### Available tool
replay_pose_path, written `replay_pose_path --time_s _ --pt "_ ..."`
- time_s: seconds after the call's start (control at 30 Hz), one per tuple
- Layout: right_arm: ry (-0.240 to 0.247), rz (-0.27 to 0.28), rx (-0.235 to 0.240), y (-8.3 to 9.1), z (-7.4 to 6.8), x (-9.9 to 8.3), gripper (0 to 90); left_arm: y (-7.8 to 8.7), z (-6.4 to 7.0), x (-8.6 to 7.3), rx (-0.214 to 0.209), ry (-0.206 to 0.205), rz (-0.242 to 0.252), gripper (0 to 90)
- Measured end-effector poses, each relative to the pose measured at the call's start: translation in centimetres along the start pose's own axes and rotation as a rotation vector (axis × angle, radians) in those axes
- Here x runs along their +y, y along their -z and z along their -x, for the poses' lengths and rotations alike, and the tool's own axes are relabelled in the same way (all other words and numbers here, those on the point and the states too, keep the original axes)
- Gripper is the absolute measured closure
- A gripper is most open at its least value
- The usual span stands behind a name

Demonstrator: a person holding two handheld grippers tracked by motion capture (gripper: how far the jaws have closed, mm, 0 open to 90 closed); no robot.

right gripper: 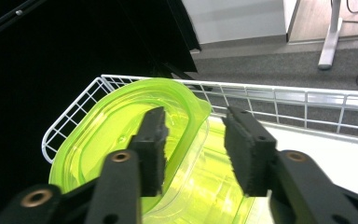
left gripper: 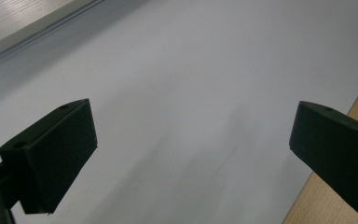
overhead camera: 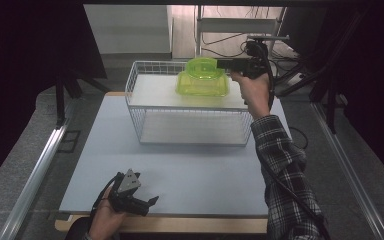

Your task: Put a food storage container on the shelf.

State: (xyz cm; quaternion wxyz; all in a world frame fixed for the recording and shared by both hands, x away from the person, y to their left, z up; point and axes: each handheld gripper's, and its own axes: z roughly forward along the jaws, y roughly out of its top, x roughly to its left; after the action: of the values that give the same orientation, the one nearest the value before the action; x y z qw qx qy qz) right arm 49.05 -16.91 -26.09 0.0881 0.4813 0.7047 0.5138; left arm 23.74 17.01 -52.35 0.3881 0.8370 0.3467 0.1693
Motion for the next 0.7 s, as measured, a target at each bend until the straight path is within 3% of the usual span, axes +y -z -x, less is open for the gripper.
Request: replay_pose_path --time_s 0.27,0.7 --pt "0.059 0.001 0.008 0.9 -0.4 0.0 40.4 0.0 0.0 0.0 0.000 0.004 0.007 0.5" --pt "0.126 -0.007 0.025 2.2 -0.8 -1.0 25.8 0.0 0.0 0.0 -0.010 0.013 0.011 0.7"
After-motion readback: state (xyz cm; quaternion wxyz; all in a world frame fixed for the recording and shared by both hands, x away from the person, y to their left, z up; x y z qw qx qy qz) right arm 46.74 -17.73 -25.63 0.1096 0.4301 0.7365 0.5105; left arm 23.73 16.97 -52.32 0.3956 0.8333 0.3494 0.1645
